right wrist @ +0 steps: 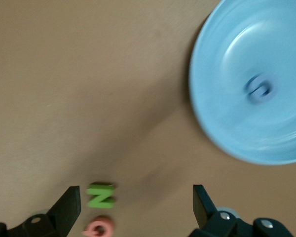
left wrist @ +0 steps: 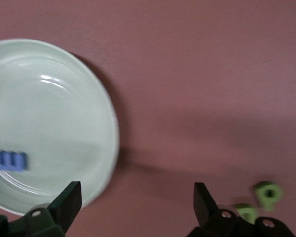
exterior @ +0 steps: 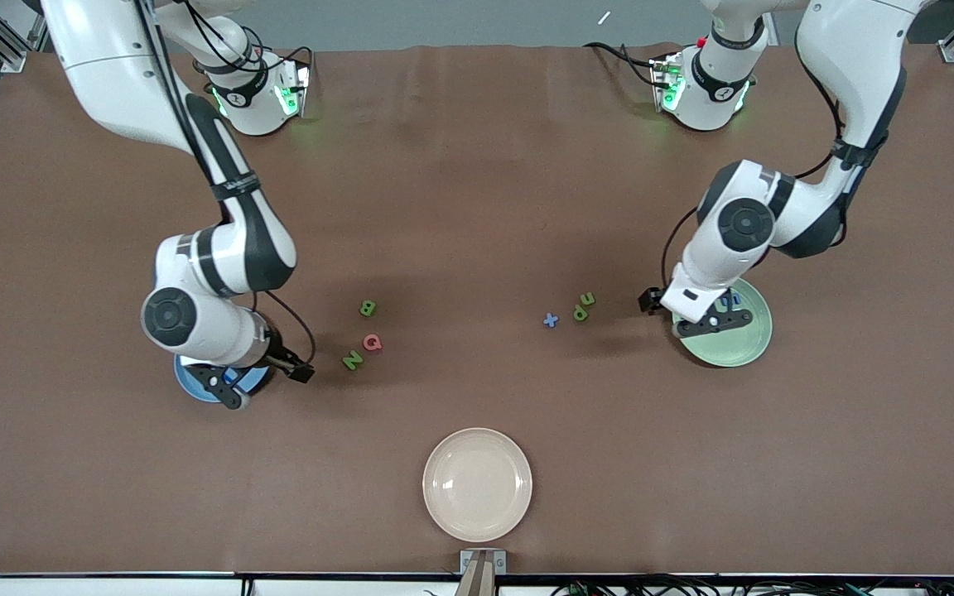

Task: Sort uppercase to blue plate, lowercase to green plate
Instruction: 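Grasp the blue x with the left gripper while the right grasps the N, then carry the x toward the green plate while the right gripper places the N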

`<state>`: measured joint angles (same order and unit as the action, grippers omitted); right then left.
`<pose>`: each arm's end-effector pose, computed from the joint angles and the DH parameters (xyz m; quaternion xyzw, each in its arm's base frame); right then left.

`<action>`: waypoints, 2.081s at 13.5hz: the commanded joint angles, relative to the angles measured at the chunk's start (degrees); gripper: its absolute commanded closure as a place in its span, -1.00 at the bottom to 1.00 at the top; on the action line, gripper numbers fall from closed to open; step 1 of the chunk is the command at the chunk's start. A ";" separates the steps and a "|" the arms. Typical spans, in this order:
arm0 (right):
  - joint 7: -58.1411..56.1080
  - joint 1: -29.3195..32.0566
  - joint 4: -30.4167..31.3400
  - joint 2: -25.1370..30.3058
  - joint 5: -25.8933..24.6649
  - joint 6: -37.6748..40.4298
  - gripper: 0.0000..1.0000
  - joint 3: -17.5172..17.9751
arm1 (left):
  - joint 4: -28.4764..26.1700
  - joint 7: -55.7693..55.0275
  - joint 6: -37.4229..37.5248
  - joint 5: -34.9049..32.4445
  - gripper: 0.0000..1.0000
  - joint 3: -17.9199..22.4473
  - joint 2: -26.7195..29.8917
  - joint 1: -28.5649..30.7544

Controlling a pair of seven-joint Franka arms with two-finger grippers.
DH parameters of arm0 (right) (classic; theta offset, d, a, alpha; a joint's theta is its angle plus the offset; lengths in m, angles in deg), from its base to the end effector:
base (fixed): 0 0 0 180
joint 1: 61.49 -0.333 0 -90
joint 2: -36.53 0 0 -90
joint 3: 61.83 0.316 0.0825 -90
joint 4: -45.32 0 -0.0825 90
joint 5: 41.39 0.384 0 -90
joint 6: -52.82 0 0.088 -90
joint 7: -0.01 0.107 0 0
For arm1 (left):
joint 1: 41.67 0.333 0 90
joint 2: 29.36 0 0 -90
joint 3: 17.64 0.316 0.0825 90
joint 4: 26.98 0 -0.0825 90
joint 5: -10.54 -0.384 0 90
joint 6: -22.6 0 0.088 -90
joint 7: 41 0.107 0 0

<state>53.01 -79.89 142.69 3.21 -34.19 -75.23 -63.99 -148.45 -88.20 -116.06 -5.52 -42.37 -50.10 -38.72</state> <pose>0.6421 0.1936 0.2533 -0.9357 0.3499 0.0402 0.0186 0.5341 -0.2096 0.2526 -0.9918 -0.1265 -0.0031 0.0182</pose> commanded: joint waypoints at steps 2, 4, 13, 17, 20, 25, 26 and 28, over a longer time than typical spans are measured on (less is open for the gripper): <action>6.41 -4.44 -0.16 -4.20 -0.17 -7.29 -1.00 -0.74 | 12.81 -26.19 1.91 -0.72 -0.99 0.04 -10.00 -7.50; 6.50 -5.33 0.20 -5.70 -0.26 -9.76 -1.00 -0.83 | 18.35 -34.86 1.91 -0.81 -0.99 0.30 -14.40 -10.93; 6.94 -6.47 1.25 -7.81 -0.87 -11.18 0.12 -0.92 | 24.18 -45.35 1.91 -0.81 -0.99 3.46 -20.92 -18.94; 7.47 -7.18 1.25 -7.72 -0.87 -10.74 0.75 -0.92 | 23.74 -45.43 1.91 -0.90 -0.75 3.64 -21.80 -19.73; 5.90 -5.86 0.64 -6.94 -0.96 -9.34 0.97 -1.44 | 23.65 -45.43 1.91 -0.90 -0.47 3.64 -22.51 -19.82; -11.12 1.33 -0.51 -1.32 -0.87 0.94 0.98 -3.64 | 22.86 -45.43 1.91 -0.99 0.18 3.73 -22.33 -19.82; -14.55 3.18 -0.51 -0.70 -0.87 2.52 0.98 -3.64 | 22.86 -45.35 1.91 -0.99 0.39 3.73 -22.33 -19.73; -21.15 6.52 -0.07 -0.08 -0.70 3.85 0.98 -3.56 | 22.77 -45.26 1.91 -1.08 0.67 3.73 -22.07 -19.56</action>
<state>37.12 -76.40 140.57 1.26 -34.78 -72.12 -68.60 -125.26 -132.52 -114.94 -5.56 -39.21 -72.38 -57.94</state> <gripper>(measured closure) 0.656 0.722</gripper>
